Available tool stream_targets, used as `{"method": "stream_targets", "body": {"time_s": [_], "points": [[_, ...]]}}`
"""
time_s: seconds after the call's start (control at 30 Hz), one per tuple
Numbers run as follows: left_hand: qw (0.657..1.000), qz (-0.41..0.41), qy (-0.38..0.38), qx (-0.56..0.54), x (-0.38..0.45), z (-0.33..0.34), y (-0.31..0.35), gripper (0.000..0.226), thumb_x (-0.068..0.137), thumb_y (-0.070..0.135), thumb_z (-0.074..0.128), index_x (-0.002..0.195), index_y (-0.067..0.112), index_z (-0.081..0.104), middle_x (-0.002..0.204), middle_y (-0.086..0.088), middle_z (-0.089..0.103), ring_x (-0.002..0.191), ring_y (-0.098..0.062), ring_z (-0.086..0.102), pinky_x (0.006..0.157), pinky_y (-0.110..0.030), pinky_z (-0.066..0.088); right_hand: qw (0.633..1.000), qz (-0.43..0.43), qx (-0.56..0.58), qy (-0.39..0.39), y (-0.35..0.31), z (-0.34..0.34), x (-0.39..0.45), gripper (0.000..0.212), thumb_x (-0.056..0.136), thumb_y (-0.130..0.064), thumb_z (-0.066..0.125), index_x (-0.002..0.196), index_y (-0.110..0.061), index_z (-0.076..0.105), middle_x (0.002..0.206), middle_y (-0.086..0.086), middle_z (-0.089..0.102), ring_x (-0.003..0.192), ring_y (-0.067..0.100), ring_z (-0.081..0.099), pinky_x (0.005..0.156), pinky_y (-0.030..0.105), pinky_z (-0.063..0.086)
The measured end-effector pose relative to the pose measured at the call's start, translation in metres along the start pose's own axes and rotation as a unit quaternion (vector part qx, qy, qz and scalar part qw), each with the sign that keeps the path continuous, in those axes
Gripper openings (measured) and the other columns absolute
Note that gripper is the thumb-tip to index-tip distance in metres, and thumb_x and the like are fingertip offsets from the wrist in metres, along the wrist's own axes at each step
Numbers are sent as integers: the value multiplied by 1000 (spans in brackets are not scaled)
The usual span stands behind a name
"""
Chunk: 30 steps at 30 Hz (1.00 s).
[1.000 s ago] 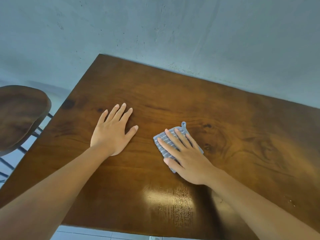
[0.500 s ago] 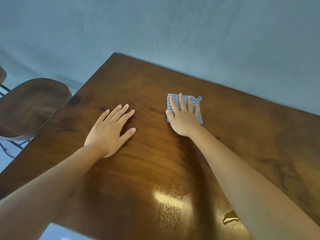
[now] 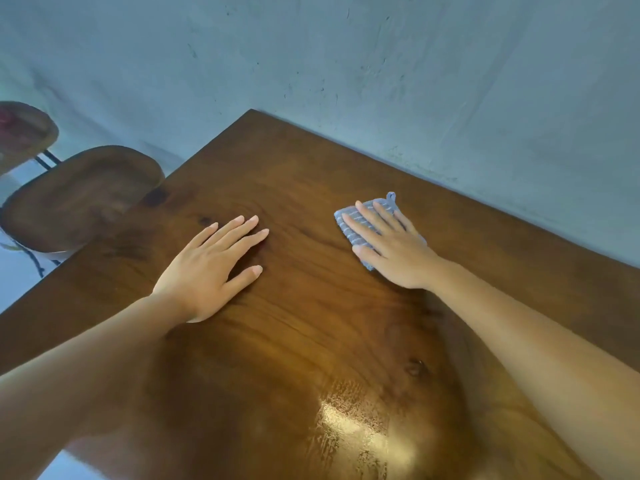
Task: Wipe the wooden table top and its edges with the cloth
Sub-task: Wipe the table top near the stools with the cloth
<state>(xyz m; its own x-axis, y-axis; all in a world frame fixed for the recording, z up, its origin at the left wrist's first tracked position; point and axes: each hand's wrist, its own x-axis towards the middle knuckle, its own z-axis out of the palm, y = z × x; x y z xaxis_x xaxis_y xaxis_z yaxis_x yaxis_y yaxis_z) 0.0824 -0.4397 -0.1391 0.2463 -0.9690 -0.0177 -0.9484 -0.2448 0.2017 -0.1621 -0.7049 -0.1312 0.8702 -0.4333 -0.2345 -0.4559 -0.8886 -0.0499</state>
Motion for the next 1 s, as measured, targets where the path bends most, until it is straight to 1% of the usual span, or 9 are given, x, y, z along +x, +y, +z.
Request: {"method": "stream_targets", "body": {"time_s": [0.17,0.33,0.4,0.5,0.6,0.67,0.73,0.87,1.0], "points": [[1000,-4,-5,-3,0,-2,2,70,97,72,7,161,44,7,169,21,-4,154,2,-12,128,-33,0,992,127,22,-1,49,-23,56,57,105,-56,10,159,-46,-7,170,-9,-15,156,18,-17,125,48,-8],[1000,-3,-4,-15,0,-3,3,66,99,69,10,160,46,9,169,23,-3,153,5,-12,127,-32,-1,967,237,96,16,17,-22,67,60,105,-51,8,162,-38,-6,170,1,-16,156,29,-16,123,53,-12],[1000,-1,-1,-18,0,-3,3,64,100,67,13,160,45,11,169,23,-2,153,4,-10,128,-34,2,970,219,102,23,-5,-16,56,61,104,-51,8,162,-36,-5,170,3,-15,155,31,-17,123,54,-13],[1000,-3,-3,-18,0,-2,4,64,100,68,13,160,46,11,169,23,-2,153,4,-10,129,-35,4,990,109,79,41,-19,-6,24,60,105,-52,9,162,-39,-2,171,-1,-9,155,26,-17,124,51,-12],[1000,-6,-7,-21,0,-2,3,64,99,69,11,159,48,10,168,24,-2,153,5,-10,129,-36,5,999,-5,39,27,6,0,-3,59,104,-57,7,161,-45,-2,170,-9,-10,154,15,-21,125,47,-10],[1000,-6,-7,-24,1,-2,3,64,99,69,11,159,48,12,168,24,-2,153,4,-8,129,-37,6,999,-34,26,7,34,-4,-4,61,99,-64,2,159,-51,-3,170,-13,-10,154,10,-21,125,45,-9],[1000,-5,-8,-24,1,-2,3,64,99,69,12,159,47,13,169,23,0,154,4,-7,129,-38,7,1000,-16,15,2,63,-9,5,63,96,-68,-1,157,-52,-3,170,-13,-10,154,10,-19,125,43,-9],[1000,-7,-5,-24,1,-2,4,64,100,70,12,159,47,14,169,23,1,154,3,-6,129,-38,7,994,104,29,15,120,-14,17,56,105,-58,13,159,-49,2,170,-13,-6,156,12,-11,125,43,-6],[1000,-6,-3,-23,0,-2,4,63,100,68,14,160,46,15,169,22,1,154,3,-6,129,-37,7,983,176,57,22,129,-15,14,58,104,-57,15,160,-48,4,171,-13,-2,156,10,-7,125,44,-4]]}}
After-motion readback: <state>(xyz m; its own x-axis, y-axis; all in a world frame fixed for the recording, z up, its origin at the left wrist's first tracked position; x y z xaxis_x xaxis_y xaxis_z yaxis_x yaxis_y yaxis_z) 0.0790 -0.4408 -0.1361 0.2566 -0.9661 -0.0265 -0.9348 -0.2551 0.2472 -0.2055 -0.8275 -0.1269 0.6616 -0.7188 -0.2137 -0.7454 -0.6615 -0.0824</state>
